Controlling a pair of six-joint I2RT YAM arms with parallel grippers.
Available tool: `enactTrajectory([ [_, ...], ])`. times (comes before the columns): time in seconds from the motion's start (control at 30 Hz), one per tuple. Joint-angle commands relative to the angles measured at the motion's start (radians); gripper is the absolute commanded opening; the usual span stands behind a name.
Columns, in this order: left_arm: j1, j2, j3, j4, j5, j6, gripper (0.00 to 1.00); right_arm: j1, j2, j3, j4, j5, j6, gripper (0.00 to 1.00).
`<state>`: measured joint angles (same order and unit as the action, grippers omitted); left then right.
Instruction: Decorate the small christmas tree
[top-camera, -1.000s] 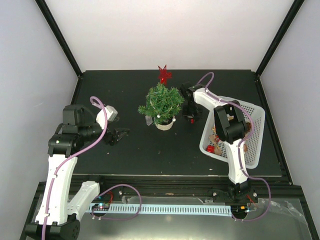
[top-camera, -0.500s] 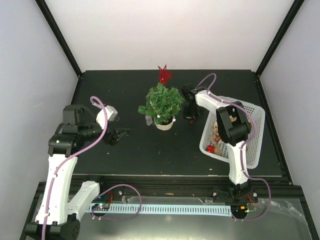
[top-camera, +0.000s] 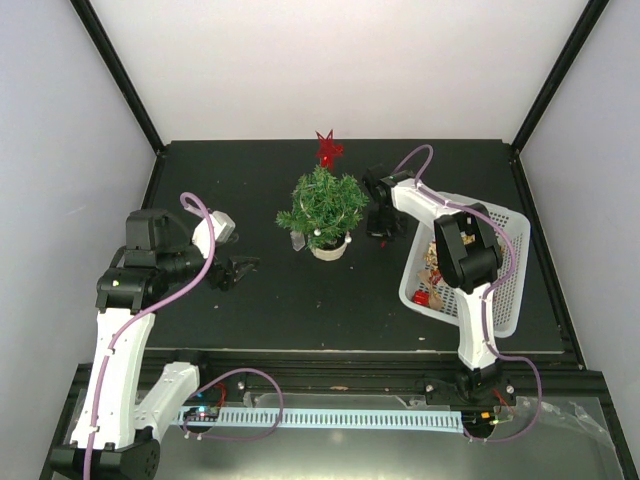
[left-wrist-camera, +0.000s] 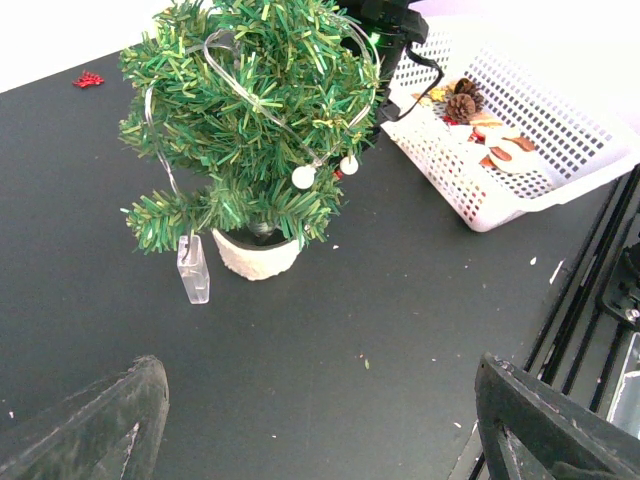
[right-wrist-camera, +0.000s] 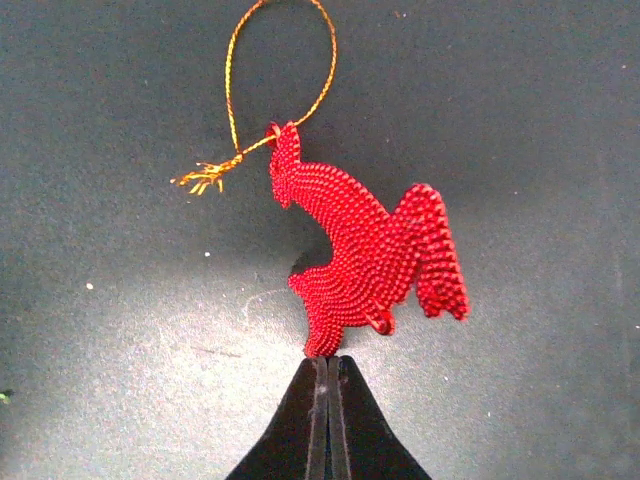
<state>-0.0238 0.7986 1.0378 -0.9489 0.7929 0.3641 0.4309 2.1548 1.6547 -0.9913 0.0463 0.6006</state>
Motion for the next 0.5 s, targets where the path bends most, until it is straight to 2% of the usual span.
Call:
enactTrajectory([
  [0.0, 0.0, -0.008, -0.007, 0.007, 0.006, 0.001, 0.84, -0.001, -0.06, 0.026, -0.043, 0.017, -0.013, 0.01],
  [0.47, -0.001, -0.019, -0.012, 0.009, 0.007, 0.0, 0.84, -0.001, -0.18, 0.055, -0.098, 0.089, -0.034, 0.01],
])
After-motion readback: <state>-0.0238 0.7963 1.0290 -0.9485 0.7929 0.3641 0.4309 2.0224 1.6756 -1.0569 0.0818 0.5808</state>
